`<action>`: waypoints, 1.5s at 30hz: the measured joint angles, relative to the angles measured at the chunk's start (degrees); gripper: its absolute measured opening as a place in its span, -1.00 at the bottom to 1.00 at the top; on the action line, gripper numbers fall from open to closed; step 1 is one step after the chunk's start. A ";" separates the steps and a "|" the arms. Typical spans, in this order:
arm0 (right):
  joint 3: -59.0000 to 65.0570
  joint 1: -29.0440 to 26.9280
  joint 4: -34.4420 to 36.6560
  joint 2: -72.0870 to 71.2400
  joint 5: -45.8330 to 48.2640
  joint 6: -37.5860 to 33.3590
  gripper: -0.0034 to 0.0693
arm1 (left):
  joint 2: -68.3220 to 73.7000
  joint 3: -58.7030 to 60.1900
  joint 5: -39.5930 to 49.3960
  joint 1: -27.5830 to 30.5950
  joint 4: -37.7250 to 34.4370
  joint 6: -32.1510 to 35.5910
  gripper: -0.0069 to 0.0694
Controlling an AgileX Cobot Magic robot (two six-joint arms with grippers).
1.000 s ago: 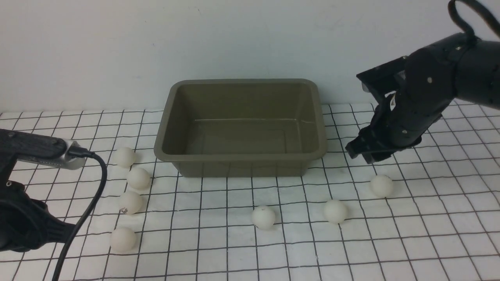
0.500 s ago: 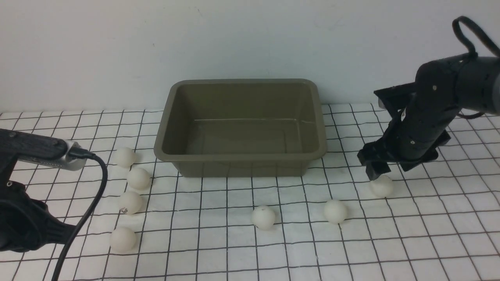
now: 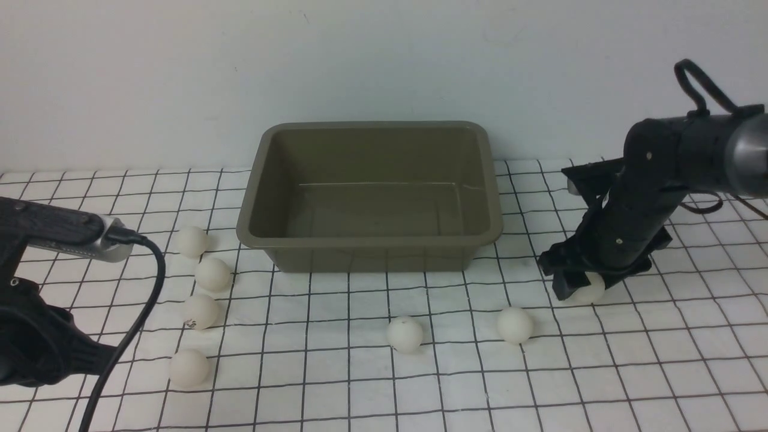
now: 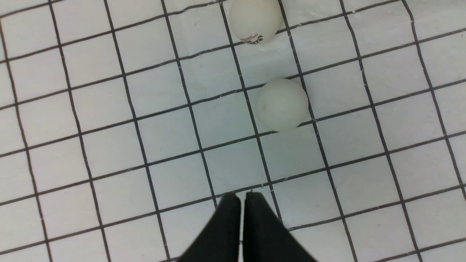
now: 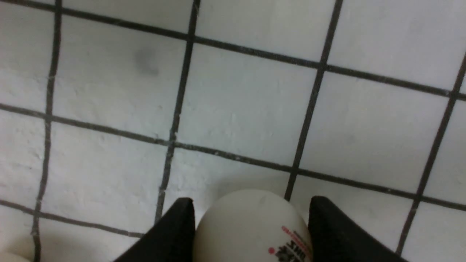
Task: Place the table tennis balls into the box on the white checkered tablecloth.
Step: 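Reach for and grasp a ping pong ball on the table, then release the ping pong ball into the bin and lift the gripper away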
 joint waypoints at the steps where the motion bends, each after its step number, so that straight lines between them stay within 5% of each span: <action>1: -0.07 0.00 -0.06 0.00 0.08 0.00 0.09 | 0.00 0.00 0.00 0.00 0.00 0.07 -0.83; 18: -25.26 1.96 -1.70 0.00 19.33 0.00 0.09 | 0.00 0.00 -0.18 0.00 -0.03 0.16 -0.83; 32: -37.76 16.32 -2.20 6.59 19.33 0.17 0.09 | 0.00 0.00 -0.18 0.00 -0.03 0.21 -0.83; 41: -39.61 17.02 -3.05 10.81 15.76 -0.22 0.09 | 0.00 0.00 -0.18 0.00 -0.03 0.62 -0.83; 45: -39.70 17.02 -3.51 11.26 15.07 -0.53 0.31 | 0.00 0.00 -0.18 0.00 -0.03 0.63 -0.83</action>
